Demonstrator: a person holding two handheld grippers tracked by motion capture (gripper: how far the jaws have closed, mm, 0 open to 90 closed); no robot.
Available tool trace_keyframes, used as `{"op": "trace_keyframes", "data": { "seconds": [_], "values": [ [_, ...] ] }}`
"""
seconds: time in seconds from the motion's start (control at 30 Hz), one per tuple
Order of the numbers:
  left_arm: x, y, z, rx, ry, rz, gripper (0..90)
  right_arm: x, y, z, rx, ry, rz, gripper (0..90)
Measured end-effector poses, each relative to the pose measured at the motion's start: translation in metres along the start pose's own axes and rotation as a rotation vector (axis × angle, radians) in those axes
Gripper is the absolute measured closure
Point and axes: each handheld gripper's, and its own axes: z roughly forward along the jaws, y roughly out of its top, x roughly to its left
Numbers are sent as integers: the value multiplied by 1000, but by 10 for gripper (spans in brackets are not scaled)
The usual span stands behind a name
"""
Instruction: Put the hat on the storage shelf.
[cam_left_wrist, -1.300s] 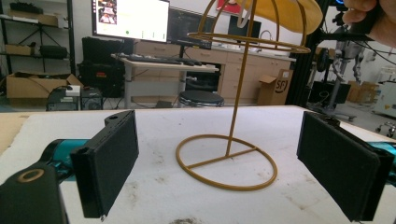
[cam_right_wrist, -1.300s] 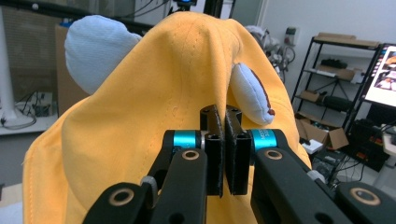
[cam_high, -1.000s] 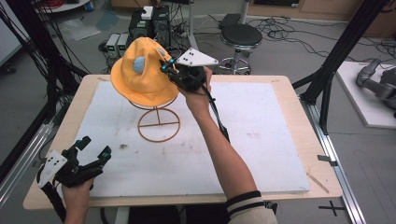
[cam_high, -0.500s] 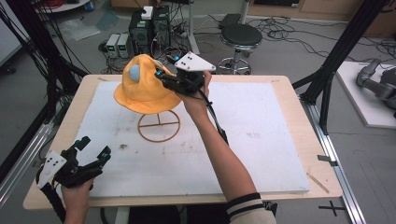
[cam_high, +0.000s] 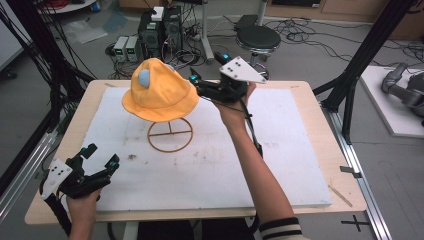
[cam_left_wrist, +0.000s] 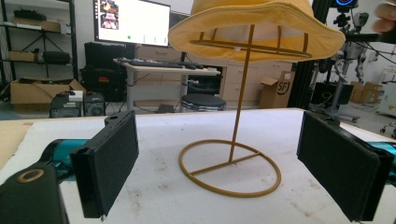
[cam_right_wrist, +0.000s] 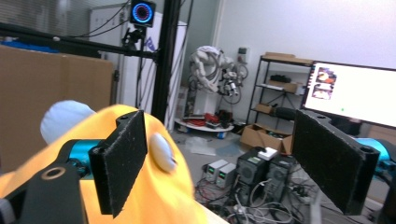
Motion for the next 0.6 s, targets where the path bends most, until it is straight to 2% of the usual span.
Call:
{"op": "trace_keyframes", "data": {
  "seconds": [0.13,0.3,0.37,0.6],
  "values": [
    [1,1,4,-5,2,-1,131,-23,-3,-33,12,-57,6,128],
    [3,2,6,-6,15,19,131,-56,-8,-82,4,-119,48,122],
    [3,2,7,-3,18,30,131,-69,-13,-103,-2,-126,83,122],
    [4,2,8,5,26,34,131,-102,-32,-165,25,-177,102,122]
  ]
}}
